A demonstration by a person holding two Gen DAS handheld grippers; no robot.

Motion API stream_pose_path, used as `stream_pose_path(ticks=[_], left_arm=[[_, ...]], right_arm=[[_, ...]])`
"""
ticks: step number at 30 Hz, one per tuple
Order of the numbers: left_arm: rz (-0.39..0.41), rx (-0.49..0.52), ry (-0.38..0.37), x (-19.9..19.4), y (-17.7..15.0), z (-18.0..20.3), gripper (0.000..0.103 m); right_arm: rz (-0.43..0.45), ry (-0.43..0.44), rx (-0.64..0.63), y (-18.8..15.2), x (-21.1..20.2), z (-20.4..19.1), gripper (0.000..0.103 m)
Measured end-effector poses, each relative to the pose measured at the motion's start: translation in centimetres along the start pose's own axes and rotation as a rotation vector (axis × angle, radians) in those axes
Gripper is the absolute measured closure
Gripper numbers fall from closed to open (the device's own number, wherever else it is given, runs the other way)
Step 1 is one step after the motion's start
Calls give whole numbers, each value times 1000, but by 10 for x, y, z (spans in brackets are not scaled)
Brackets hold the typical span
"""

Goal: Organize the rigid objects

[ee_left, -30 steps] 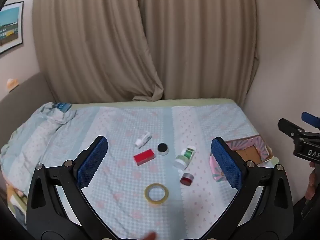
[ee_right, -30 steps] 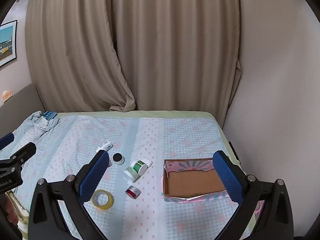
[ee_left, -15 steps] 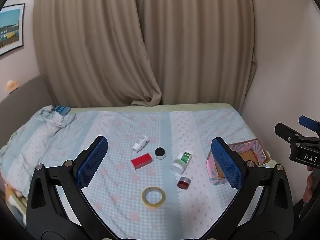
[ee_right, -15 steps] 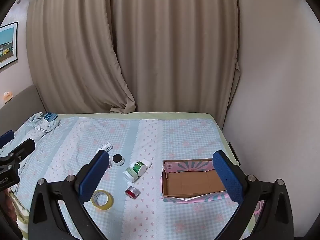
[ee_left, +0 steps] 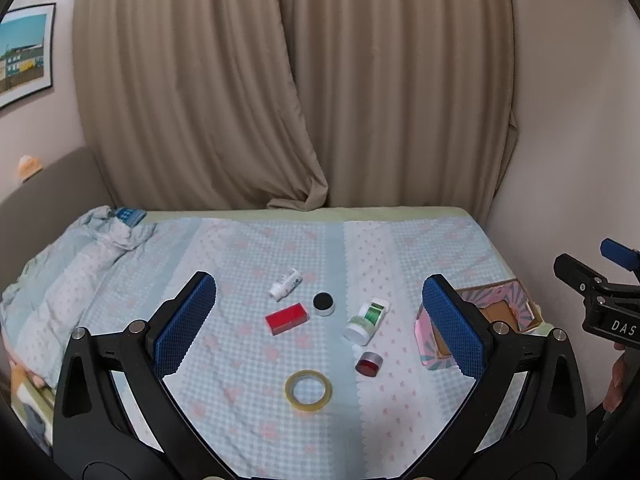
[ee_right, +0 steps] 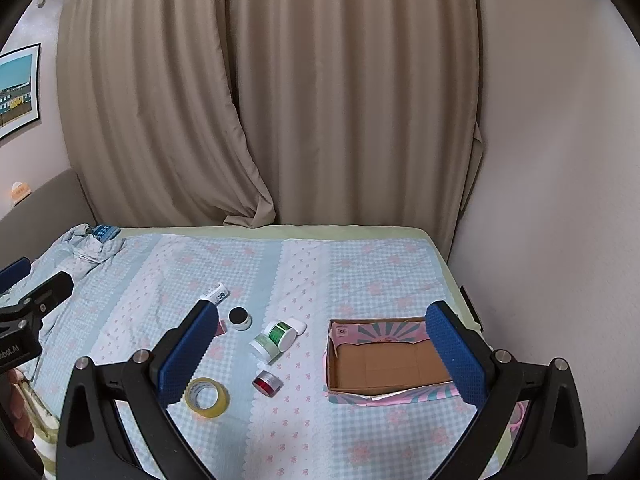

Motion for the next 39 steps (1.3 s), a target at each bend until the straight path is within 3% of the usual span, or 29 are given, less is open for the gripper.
stream_pose_path(ticks=[39], left_arm=[[-7,-14,-3,-2,-6,4,0]], right_arm=[[16,25,2,-11,-3,-2,0]])
Point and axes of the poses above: each gripper's, at about its wrist camera, not at the fingertips, and x roughly the way its jaws point, z to its right, y to its top, the point moved 5 cm from there along x, roughly the way its jaws point, and after that the axes turned 11 degrees about -z, right-handed, at the moved point
